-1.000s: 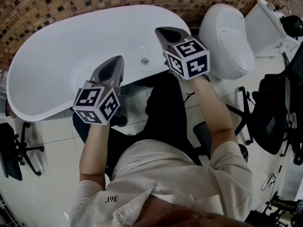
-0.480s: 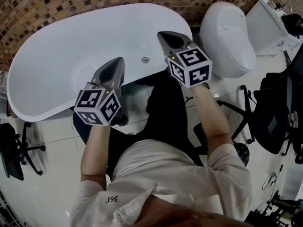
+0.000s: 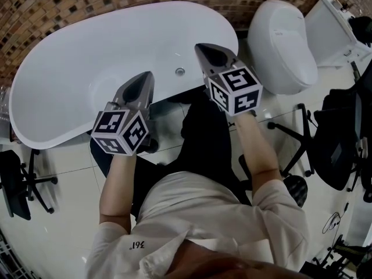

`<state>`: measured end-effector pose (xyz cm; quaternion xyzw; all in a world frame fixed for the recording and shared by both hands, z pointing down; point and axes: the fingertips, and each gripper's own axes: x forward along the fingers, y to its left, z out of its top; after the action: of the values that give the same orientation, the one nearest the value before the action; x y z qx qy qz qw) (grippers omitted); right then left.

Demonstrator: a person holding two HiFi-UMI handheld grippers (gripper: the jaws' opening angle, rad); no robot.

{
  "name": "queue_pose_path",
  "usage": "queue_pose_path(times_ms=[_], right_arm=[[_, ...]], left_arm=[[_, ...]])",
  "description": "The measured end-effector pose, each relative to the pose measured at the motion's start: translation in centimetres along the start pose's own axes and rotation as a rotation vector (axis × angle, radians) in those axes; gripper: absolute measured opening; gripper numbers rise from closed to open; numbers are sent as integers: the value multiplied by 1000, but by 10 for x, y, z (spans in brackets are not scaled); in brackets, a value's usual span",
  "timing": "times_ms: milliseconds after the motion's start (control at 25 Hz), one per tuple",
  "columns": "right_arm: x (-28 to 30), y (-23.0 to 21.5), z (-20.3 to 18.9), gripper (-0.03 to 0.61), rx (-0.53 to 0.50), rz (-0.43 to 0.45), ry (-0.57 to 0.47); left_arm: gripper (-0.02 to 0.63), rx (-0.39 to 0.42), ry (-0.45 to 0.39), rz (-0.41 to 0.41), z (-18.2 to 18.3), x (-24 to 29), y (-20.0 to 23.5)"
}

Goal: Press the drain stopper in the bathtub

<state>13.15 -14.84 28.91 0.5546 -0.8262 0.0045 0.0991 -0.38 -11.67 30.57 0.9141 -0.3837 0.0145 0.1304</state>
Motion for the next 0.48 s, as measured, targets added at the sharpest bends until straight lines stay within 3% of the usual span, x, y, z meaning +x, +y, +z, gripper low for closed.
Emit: queue_pose_path(times_ms=[480], right_arm=[[-8, 2, -1, 14, 18, -4, -57]], left_arm=[[8, 8, 35, 5, -10, 6, 0]])
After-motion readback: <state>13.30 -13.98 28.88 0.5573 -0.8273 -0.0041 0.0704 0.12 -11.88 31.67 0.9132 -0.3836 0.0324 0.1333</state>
